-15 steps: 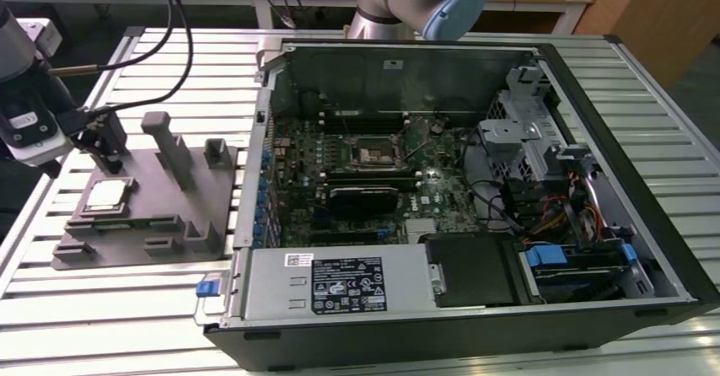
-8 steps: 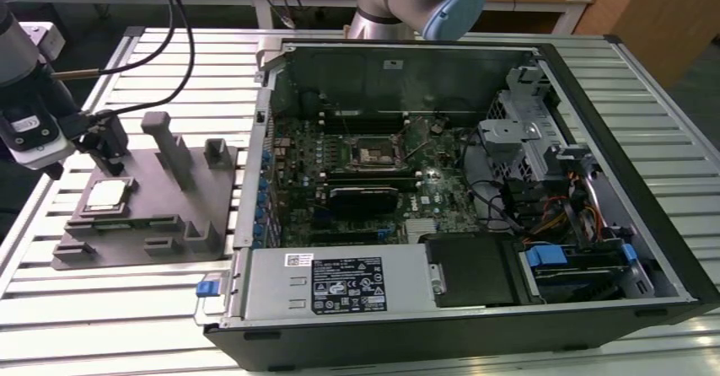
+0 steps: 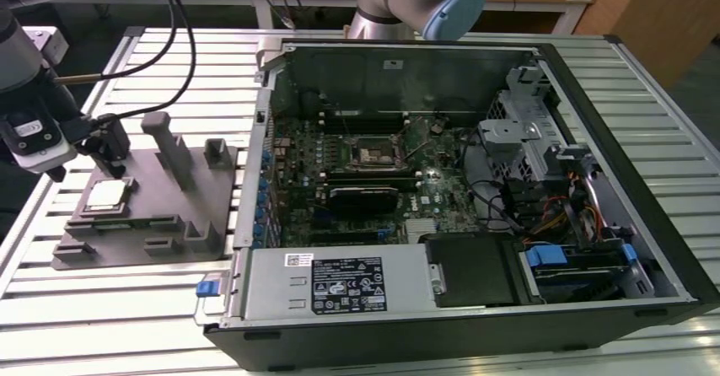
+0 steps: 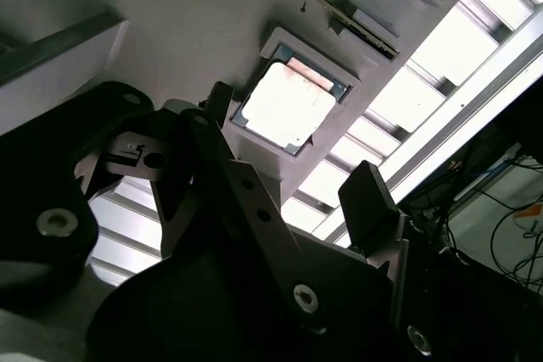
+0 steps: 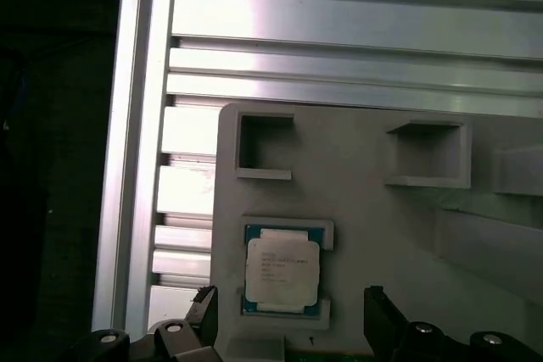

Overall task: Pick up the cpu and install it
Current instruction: 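Pick up the cpu and move it towards the insertion slot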

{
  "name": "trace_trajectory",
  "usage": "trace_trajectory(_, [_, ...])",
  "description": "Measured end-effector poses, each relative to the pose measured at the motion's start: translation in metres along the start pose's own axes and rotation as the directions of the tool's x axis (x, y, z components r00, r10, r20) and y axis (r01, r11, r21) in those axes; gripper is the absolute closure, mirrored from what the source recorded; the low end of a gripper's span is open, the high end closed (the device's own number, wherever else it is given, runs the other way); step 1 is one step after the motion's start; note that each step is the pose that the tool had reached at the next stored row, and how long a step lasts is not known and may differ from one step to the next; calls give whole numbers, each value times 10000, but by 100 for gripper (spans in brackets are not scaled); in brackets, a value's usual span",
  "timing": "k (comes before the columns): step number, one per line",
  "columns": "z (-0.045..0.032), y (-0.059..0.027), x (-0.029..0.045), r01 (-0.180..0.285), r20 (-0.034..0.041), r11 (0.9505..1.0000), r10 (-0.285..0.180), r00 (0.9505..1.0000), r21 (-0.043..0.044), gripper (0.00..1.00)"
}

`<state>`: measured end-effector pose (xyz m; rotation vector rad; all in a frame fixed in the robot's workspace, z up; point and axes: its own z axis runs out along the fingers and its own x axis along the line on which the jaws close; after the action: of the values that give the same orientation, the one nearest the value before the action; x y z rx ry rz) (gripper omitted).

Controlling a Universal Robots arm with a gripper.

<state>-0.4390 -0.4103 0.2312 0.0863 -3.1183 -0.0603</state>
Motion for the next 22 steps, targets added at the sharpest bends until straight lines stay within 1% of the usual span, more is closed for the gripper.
trace_trajectory(17, [113,-4,5,0,1,10000,0,10000,-1,22])
trace_trajectory(22, [157,-6,5,0,-1,10000,0,10000,0,22])
